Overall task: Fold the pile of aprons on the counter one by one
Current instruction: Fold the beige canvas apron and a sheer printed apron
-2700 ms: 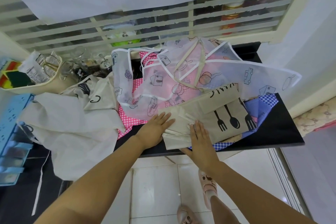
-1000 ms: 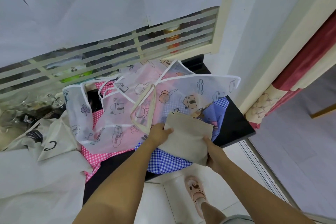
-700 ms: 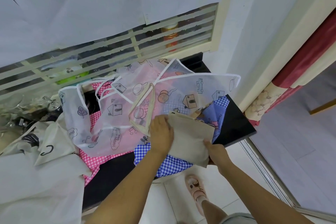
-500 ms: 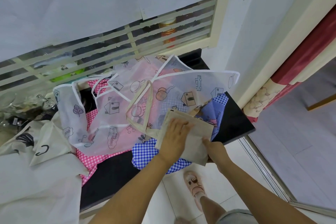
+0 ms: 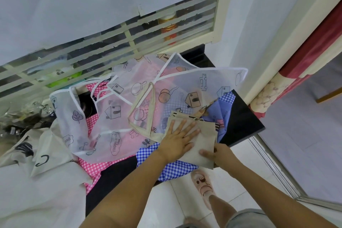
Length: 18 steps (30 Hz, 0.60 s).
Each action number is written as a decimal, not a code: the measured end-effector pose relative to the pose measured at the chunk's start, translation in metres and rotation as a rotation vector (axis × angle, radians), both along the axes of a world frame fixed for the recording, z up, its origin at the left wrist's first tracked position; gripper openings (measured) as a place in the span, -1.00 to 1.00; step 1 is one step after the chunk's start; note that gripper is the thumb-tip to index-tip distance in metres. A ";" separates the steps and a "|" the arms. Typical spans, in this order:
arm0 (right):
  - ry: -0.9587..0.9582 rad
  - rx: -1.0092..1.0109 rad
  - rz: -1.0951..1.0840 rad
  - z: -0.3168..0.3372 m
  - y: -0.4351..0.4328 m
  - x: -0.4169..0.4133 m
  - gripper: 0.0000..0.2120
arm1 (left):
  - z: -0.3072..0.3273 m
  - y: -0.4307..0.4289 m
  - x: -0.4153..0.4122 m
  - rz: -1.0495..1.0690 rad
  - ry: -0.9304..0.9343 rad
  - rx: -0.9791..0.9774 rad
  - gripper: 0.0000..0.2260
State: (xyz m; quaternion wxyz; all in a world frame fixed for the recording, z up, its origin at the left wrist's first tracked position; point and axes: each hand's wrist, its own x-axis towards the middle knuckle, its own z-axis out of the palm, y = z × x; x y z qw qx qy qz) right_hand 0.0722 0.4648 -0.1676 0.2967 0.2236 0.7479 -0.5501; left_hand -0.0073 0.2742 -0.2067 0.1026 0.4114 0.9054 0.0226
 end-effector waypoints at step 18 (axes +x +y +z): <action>0.153 0.209 -0.167 -0.005 0.023 0.008 -0.74 | 0.006 0.012 -0.006 -0.144 -0.096 -0.061 -0.28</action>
